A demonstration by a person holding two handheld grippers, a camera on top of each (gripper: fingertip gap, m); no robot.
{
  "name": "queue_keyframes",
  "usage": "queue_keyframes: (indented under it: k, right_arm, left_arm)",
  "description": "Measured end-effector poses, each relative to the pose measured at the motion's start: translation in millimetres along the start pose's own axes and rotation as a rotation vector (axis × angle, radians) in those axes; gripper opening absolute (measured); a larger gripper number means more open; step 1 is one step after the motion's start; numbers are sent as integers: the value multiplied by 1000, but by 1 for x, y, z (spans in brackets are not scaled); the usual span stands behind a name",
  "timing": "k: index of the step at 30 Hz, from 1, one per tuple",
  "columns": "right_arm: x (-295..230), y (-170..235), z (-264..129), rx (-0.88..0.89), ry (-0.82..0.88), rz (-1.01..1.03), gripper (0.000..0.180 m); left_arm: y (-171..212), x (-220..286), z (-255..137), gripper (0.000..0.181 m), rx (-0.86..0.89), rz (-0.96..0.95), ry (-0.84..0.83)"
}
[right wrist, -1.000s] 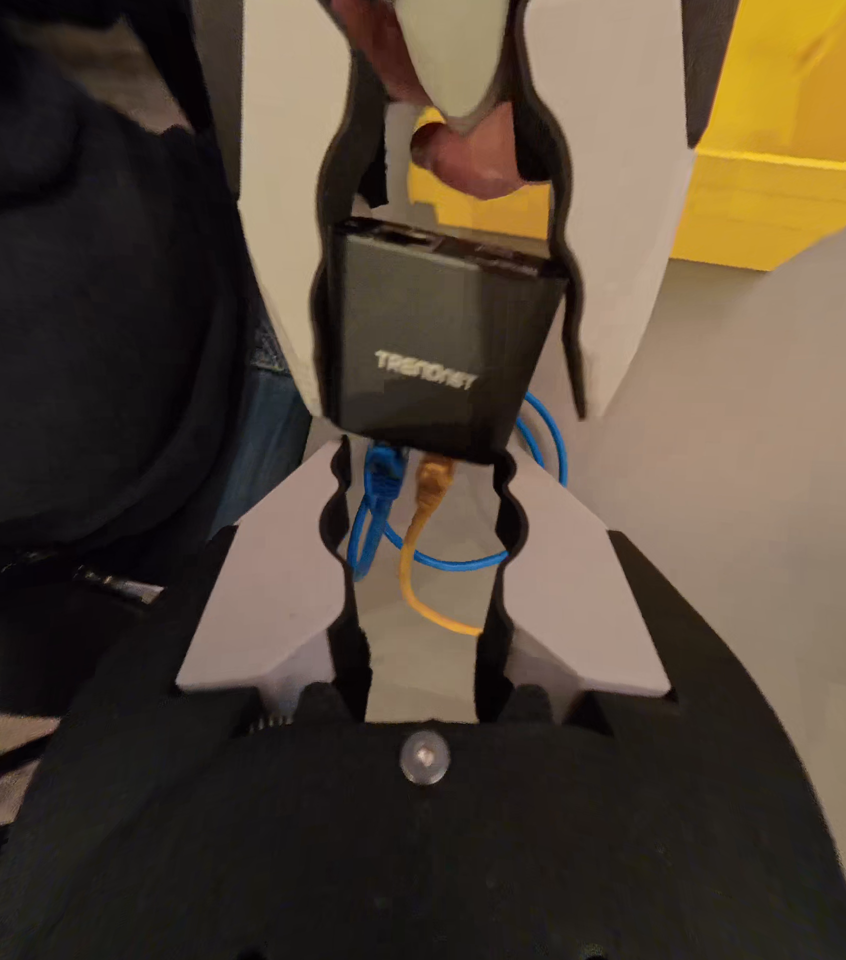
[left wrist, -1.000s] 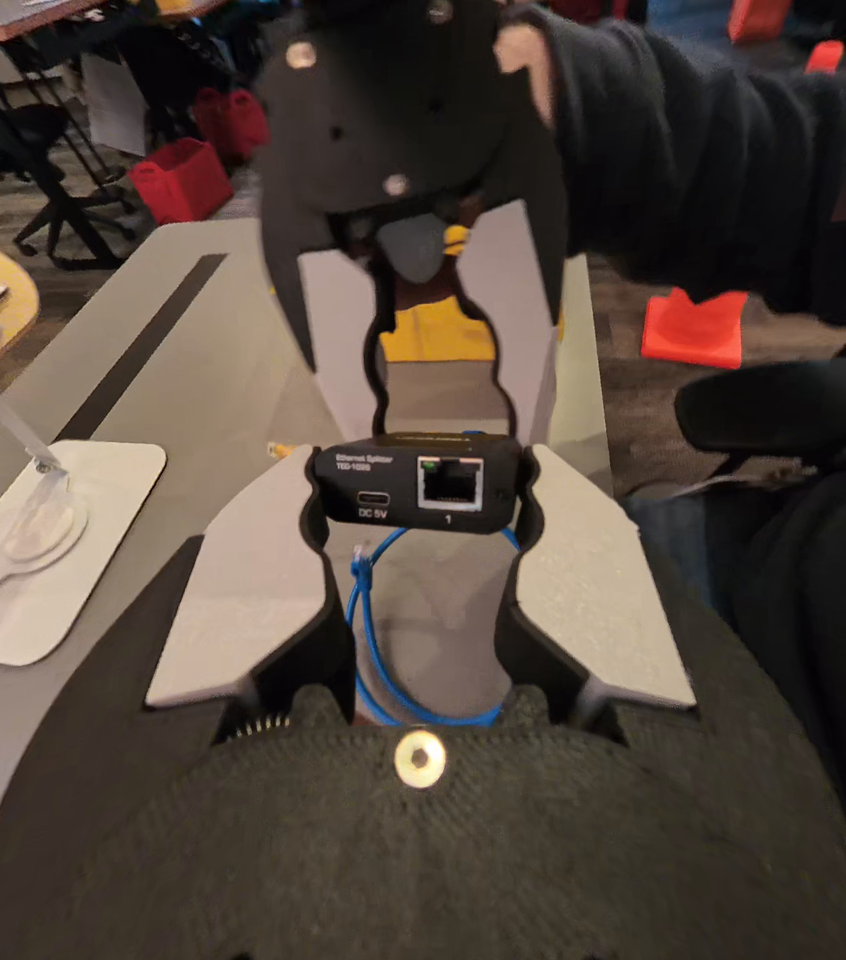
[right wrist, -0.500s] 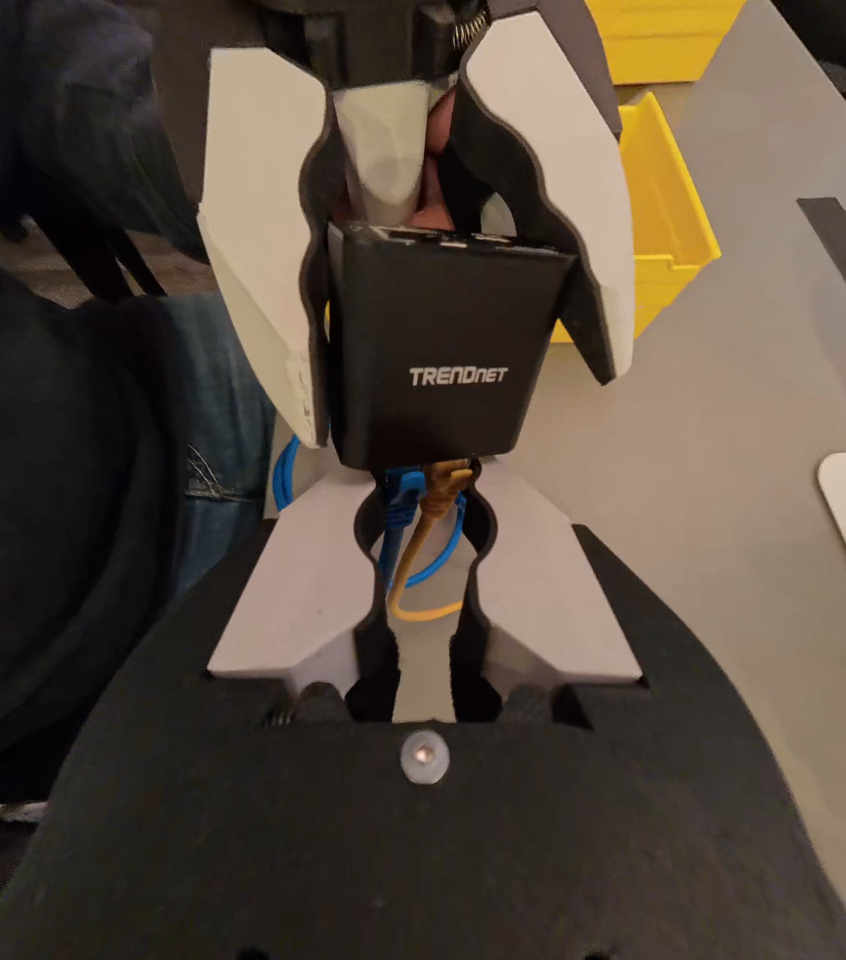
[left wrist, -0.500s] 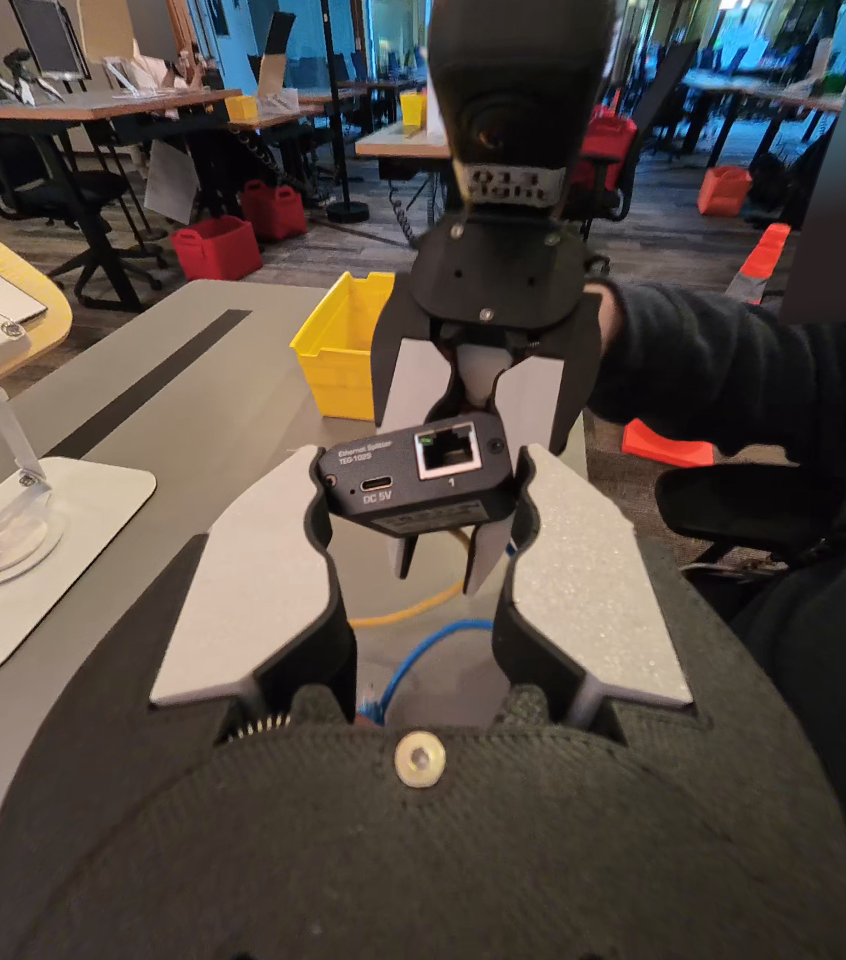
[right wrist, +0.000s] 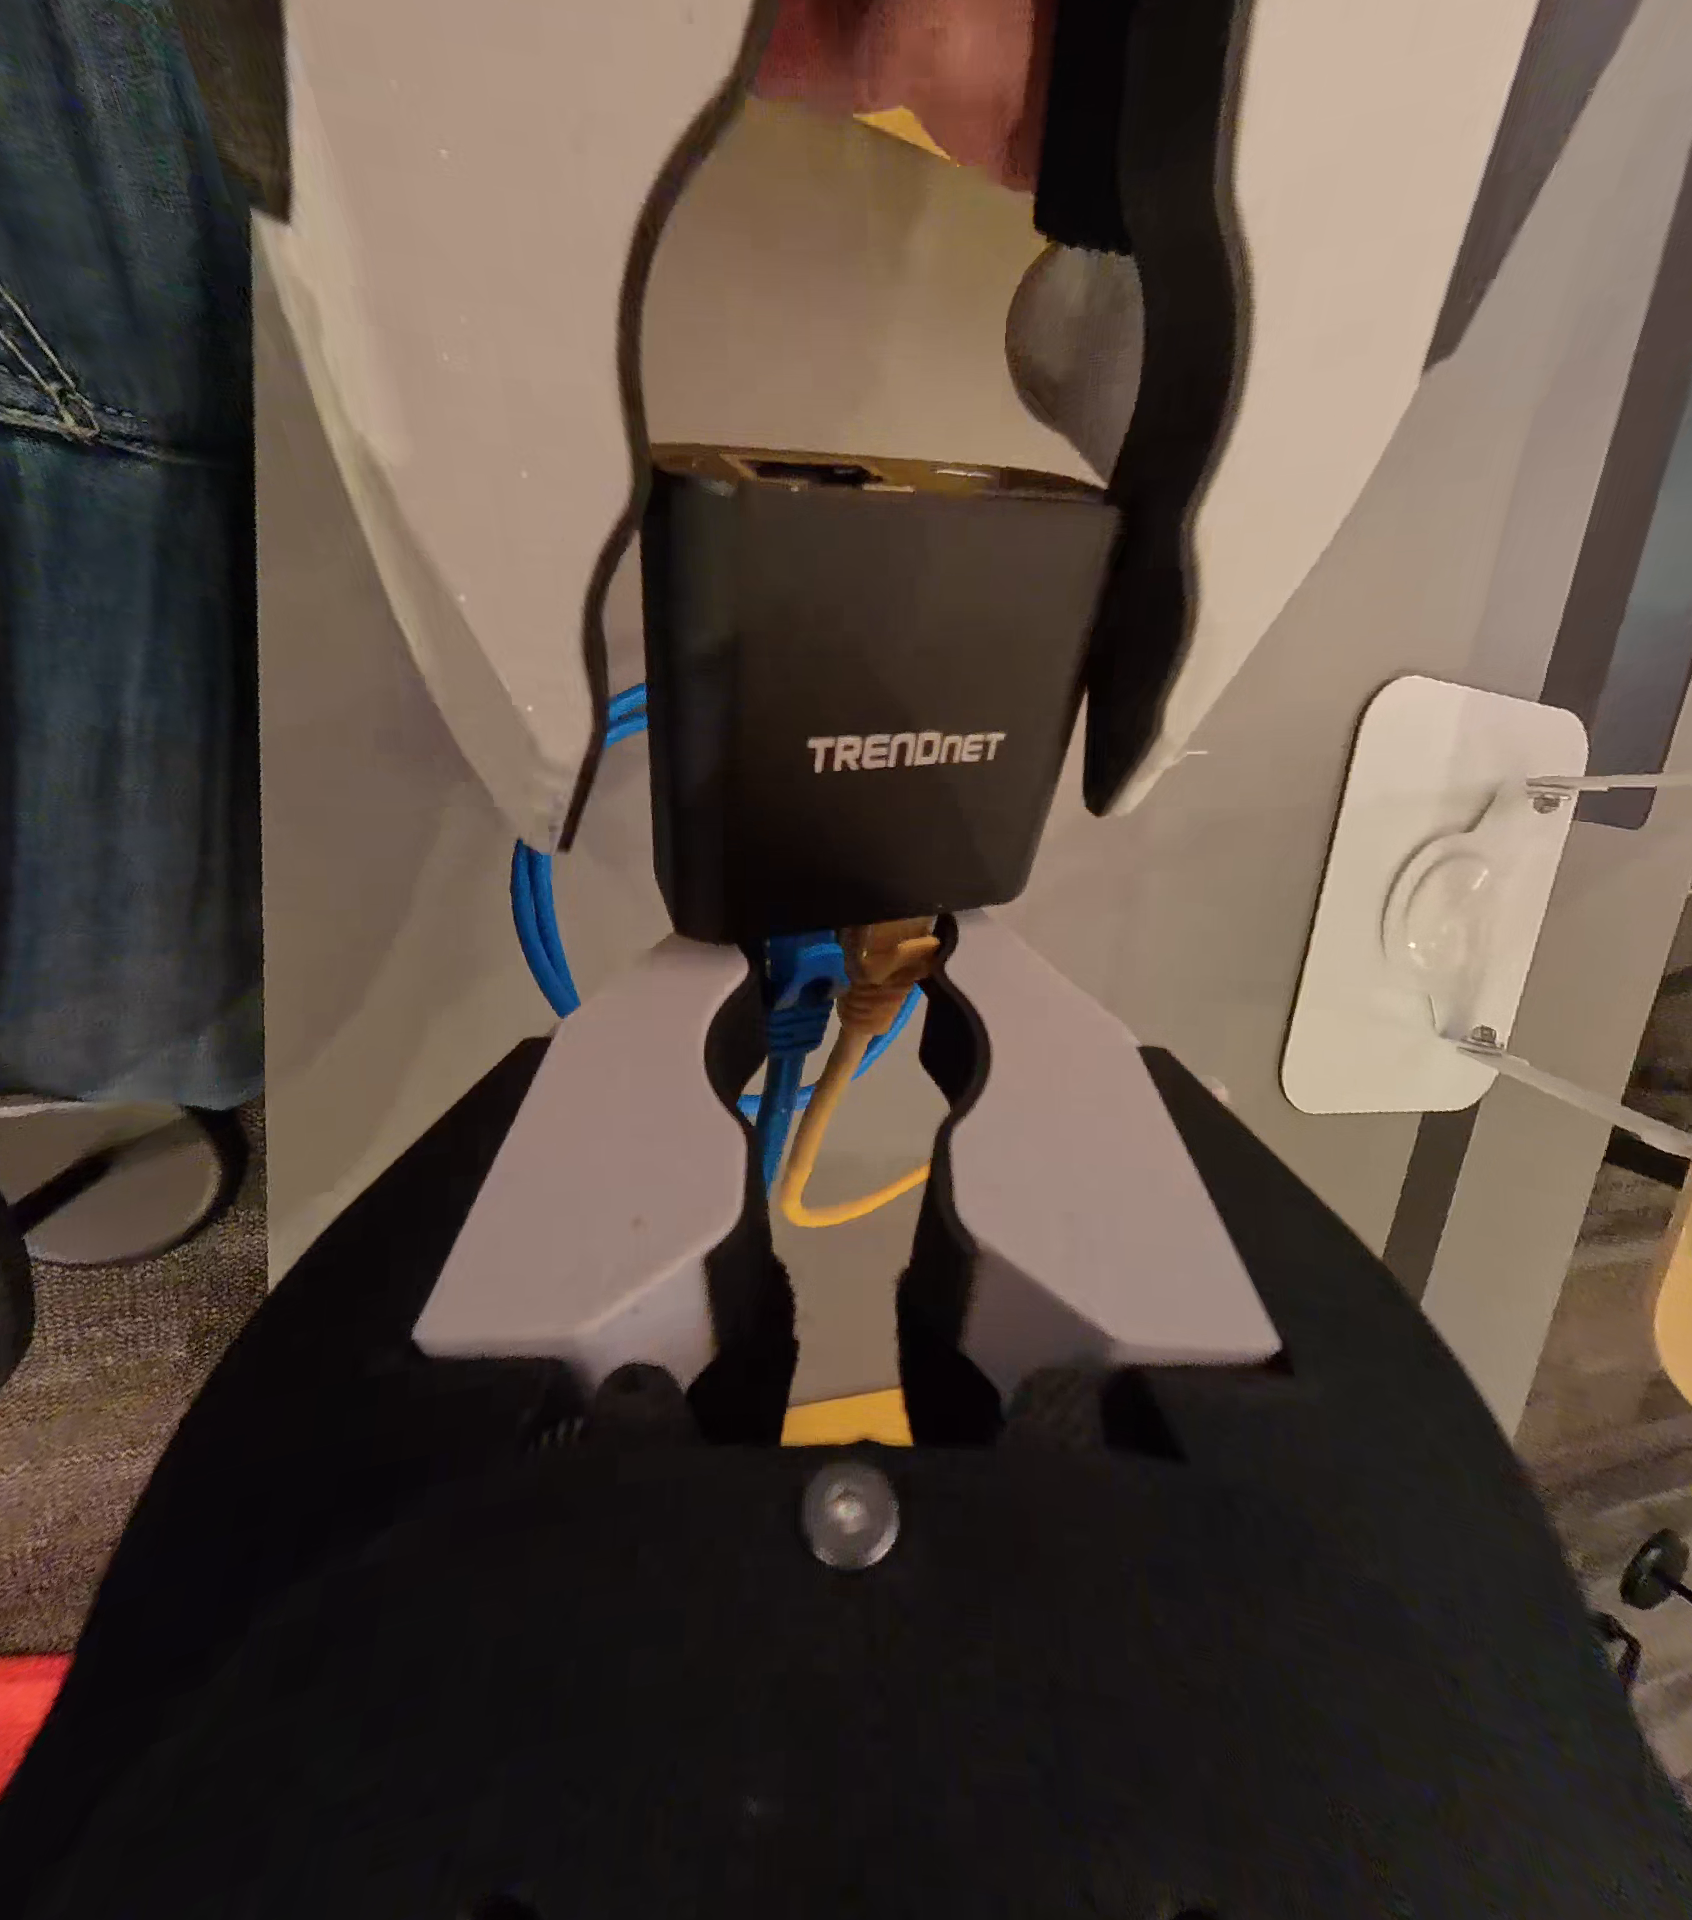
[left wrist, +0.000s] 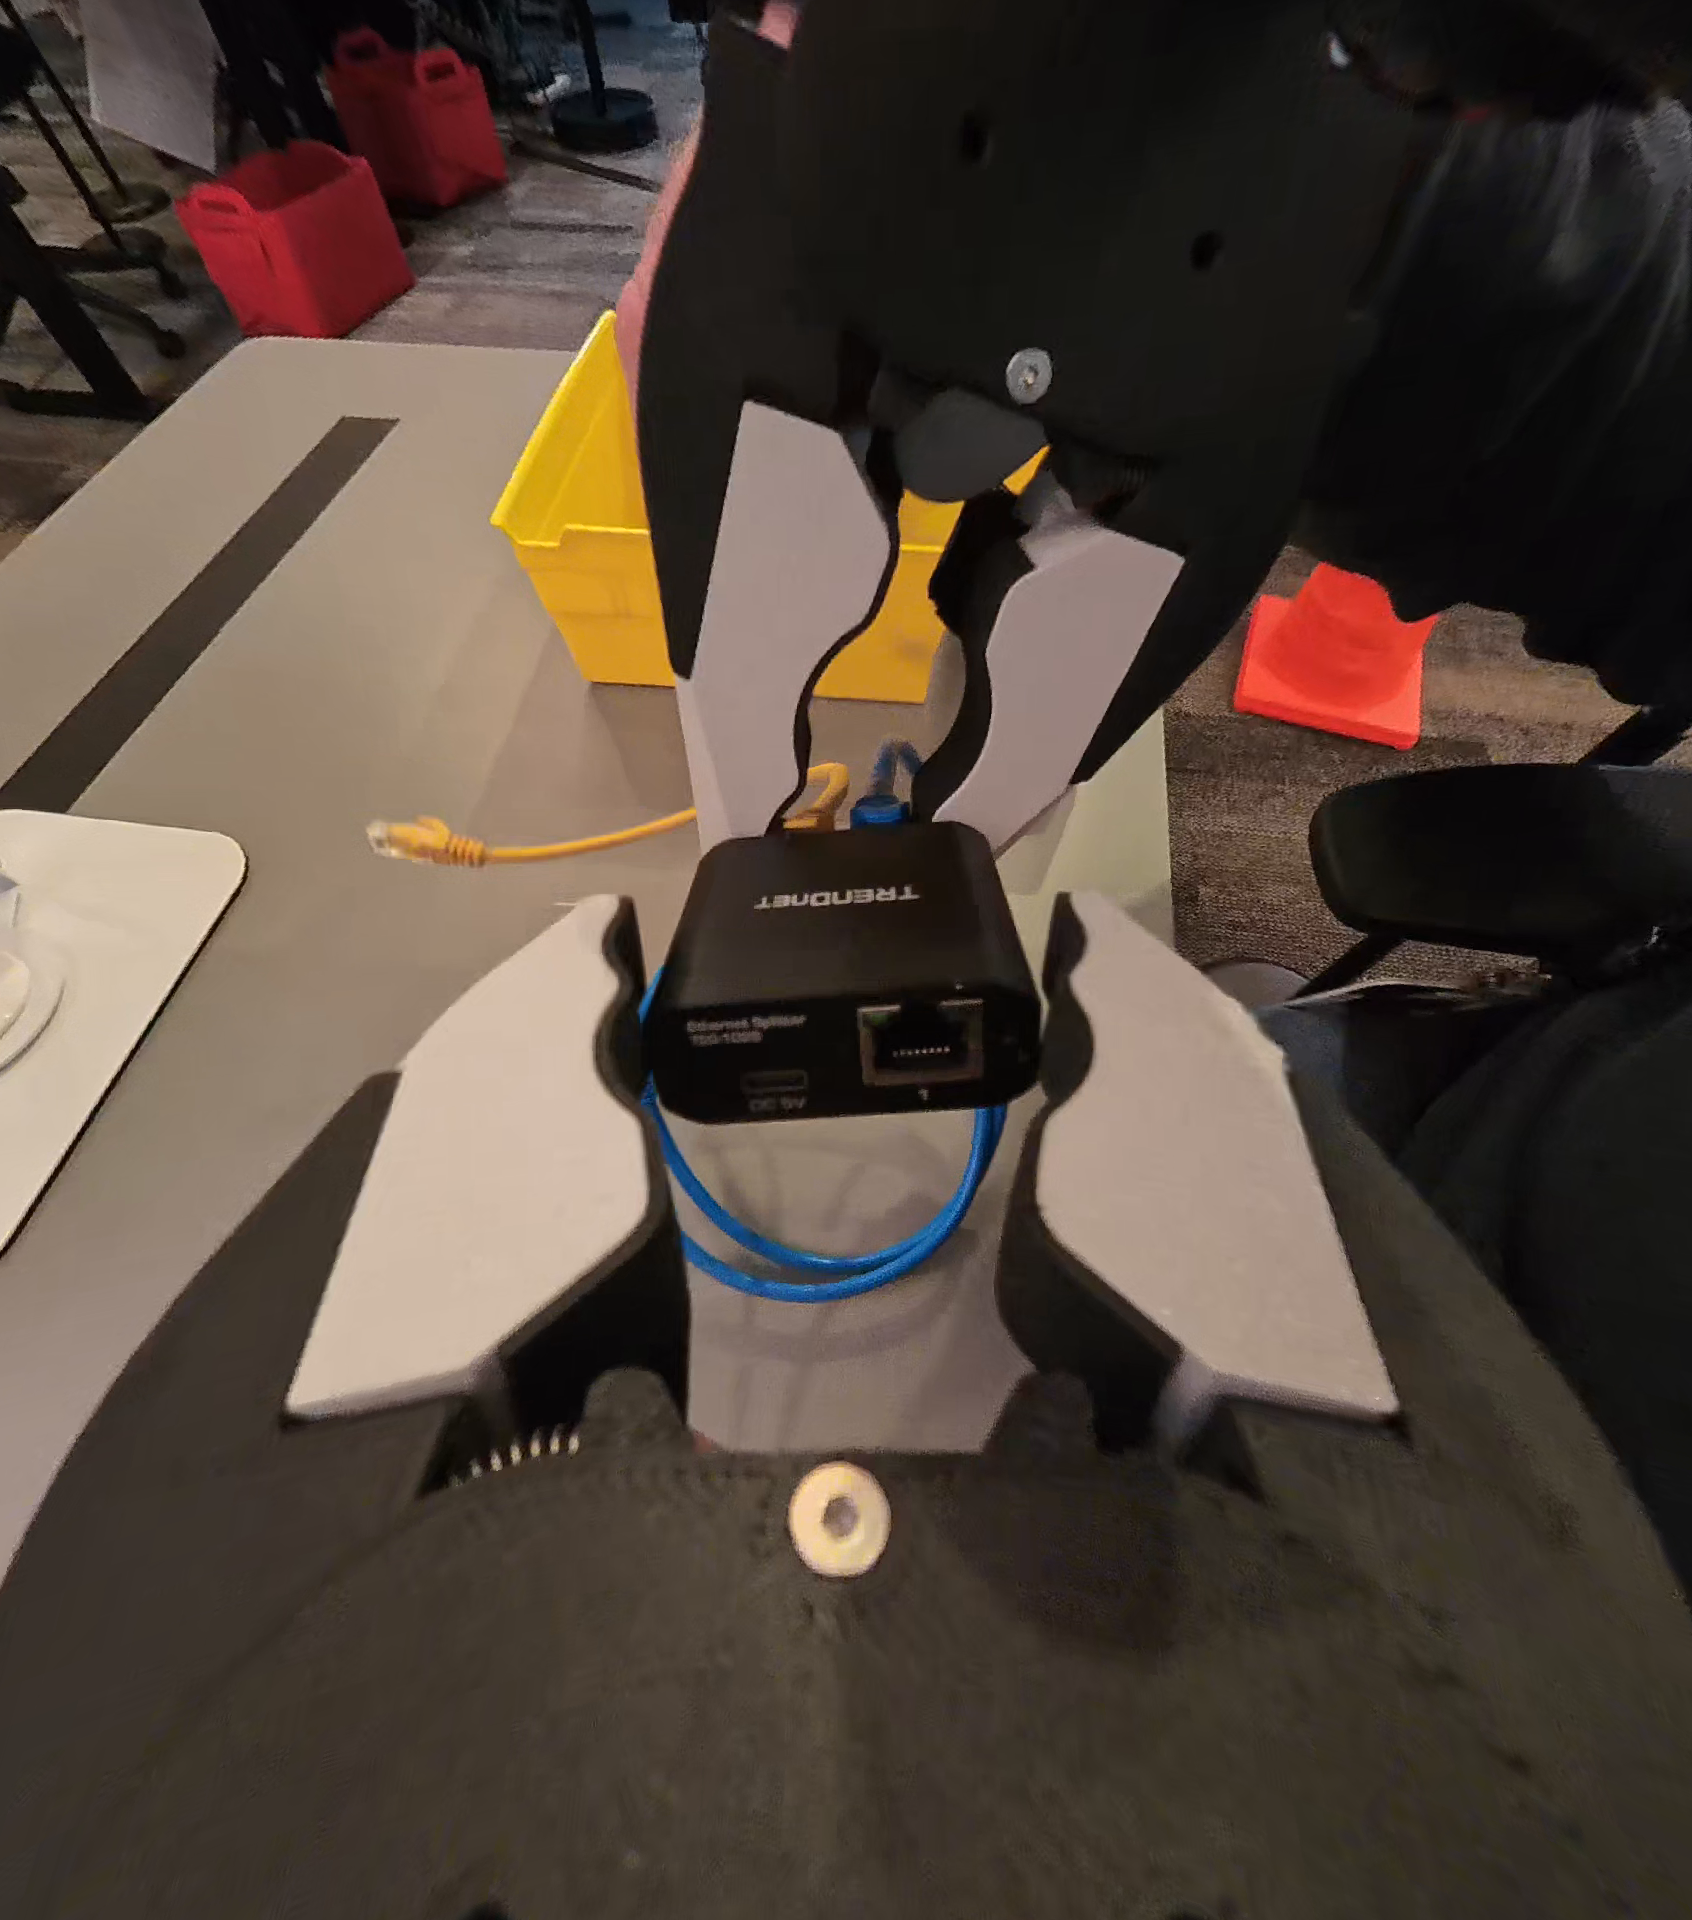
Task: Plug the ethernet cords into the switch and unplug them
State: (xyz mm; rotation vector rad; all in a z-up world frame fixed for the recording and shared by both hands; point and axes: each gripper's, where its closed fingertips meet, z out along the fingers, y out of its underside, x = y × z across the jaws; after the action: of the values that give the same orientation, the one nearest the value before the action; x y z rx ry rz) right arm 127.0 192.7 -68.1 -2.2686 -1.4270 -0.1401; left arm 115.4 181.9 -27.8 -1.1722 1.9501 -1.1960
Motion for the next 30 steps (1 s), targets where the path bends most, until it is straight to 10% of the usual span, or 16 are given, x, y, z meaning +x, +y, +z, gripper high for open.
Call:
queue_keyframes:
  k: [9,30]
  right_arm:
    - [-5,3,-3,-35,-28,-14,24]
    - [-4,-5,-4,97,-8,55,24]
  left_arm:
    - [42,2,3,73,-315,19,47]
    - [23,7,10,74,-214,16,76]
